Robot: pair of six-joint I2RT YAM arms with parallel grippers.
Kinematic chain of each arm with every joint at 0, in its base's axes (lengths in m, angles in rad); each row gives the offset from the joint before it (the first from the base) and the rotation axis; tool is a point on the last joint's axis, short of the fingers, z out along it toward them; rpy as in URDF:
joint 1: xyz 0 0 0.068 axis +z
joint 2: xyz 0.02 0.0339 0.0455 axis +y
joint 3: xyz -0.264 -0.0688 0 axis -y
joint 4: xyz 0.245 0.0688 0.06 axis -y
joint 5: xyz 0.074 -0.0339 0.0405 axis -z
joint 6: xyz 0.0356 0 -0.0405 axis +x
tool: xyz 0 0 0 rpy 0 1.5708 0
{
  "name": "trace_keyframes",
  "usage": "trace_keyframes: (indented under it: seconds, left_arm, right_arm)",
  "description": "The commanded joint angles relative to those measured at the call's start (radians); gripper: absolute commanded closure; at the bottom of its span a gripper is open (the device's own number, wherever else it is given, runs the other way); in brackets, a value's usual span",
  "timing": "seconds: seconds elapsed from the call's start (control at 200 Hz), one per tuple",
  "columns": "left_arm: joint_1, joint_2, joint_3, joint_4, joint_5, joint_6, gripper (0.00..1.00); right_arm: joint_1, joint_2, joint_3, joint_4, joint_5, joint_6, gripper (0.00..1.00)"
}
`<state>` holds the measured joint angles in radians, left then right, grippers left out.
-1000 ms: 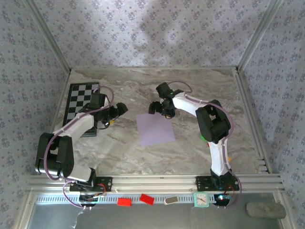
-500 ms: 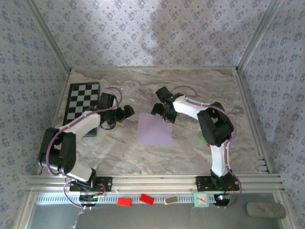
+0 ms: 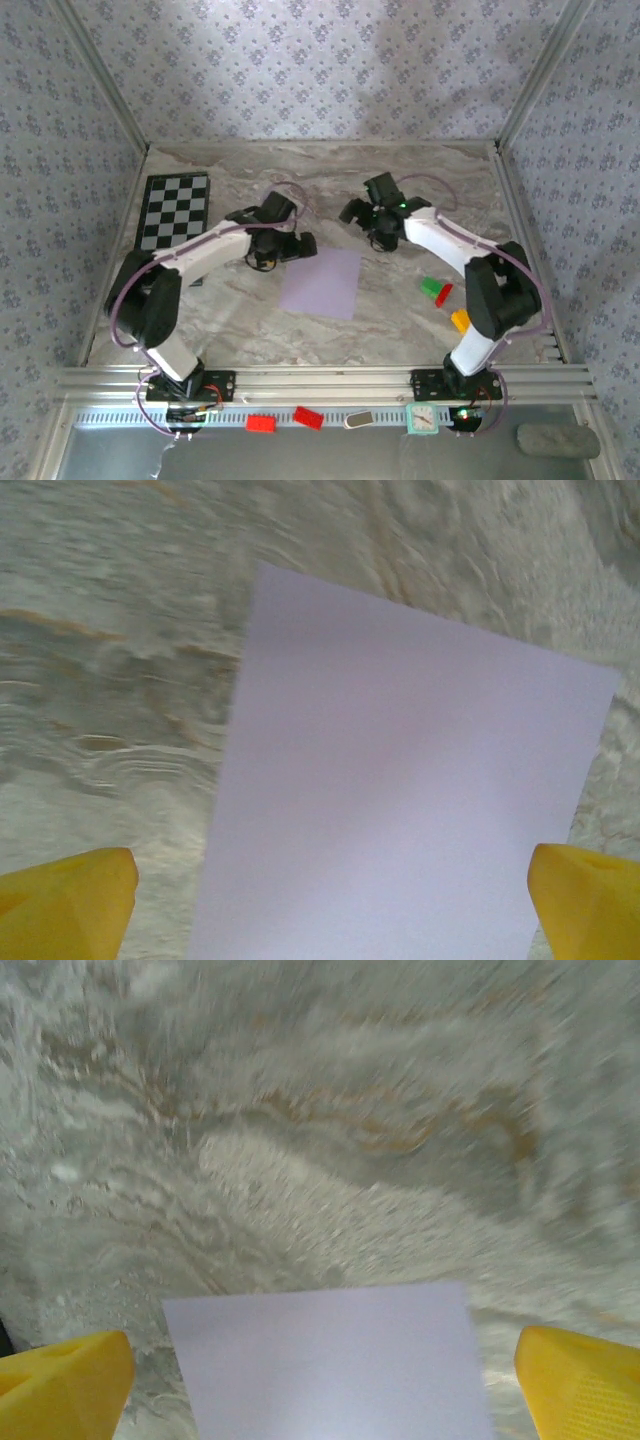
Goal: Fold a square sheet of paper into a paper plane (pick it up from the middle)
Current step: First fold the square sheet of paper in half at the center of the table.
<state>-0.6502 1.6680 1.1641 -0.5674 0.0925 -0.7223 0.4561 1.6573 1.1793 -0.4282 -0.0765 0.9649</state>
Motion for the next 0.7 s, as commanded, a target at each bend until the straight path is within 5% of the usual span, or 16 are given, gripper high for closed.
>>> trace_keyframes:
  seconds: [0.0,0.27,0.695]
  left_arm:
    - [-0.088,0.091,0.109,-0.179,-0.092,0.034,0.0]
    - [-0.201,0.293,0.3,-0.268,-0.135,0.032,0.01]
    - [-0.224,0.399,0.359,-0.315,-0.149,0.03,0.05]
  right_arm:
    - [-0.053,-0.04,-0.06,-0.007,0.035,-0.127,0.0]
    - [-0.171,-0.103,-0.162,0.014,0.012,-0.157,0.0]
    - [-0.196,-0.106,-0.209,0.049,-0.013,-0.155,0.0]
